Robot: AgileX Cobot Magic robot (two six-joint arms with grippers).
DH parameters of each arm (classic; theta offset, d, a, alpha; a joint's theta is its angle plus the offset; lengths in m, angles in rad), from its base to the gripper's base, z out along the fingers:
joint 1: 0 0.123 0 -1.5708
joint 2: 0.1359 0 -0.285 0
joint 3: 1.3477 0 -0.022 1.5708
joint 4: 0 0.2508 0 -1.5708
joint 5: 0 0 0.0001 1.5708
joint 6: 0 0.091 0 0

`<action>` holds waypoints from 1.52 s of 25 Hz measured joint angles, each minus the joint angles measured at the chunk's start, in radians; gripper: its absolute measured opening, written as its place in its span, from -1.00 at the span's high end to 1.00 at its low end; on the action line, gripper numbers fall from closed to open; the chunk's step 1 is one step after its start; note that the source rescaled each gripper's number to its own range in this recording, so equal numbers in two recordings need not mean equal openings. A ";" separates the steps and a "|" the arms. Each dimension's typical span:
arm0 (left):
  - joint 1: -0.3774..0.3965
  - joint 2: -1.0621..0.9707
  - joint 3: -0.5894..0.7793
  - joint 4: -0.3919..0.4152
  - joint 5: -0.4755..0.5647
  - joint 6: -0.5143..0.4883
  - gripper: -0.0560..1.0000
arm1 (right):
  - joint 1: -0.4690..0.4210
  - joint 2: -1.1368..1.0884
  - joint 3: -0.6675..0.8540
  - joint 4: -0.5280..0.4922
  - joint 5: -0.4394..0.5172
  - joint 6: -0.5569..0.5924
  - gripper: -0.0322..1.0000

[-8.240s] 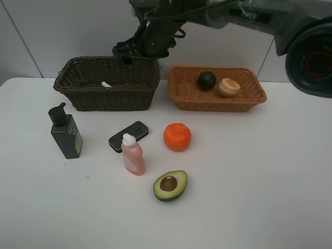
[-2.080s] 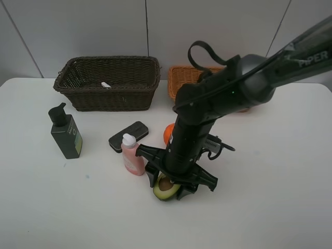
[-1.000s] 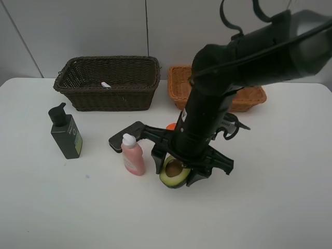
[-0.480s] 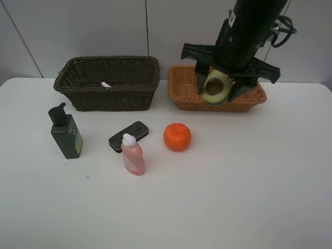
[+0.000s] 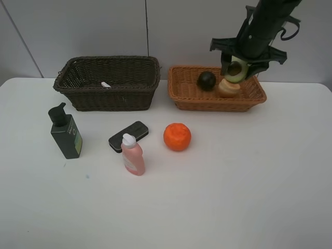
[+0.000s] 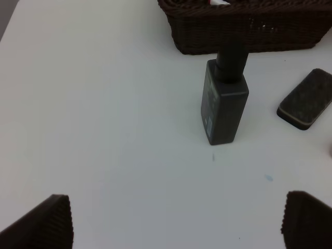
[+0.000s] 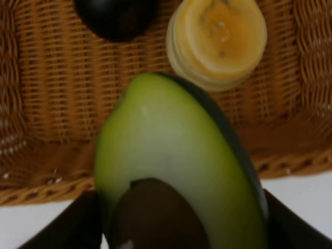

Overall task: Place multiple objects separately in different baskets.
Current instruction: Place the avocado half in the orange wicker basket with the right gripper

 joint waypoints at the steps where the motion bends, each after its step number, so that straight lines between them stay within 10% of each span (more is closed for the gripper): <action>1: 0.000 0.000 0.000 0.000 0.000 0.000 -1.00 | -0.006 0.032 -0.020 0.000 -0.012 -0.018 -0.35; 26: 0.000 0.000 0.000 0.000 0.000 0.000 -1.00 | -0.014 0.310 -0.297 0.087 -0.050 -0.161 -0.35; 31: 0.000 0.000 0.000 0.000 0.000 0.000 -1.00 | -0.013 0.310 -0.297 0.094 -0.034 -0.222 -0.90; 38: 0.000 0.000 0.000 0.000 0.000 0.000 -1.00 | -0.011 0.310 -0.297 0.105 -0.026 -0.224 -0.97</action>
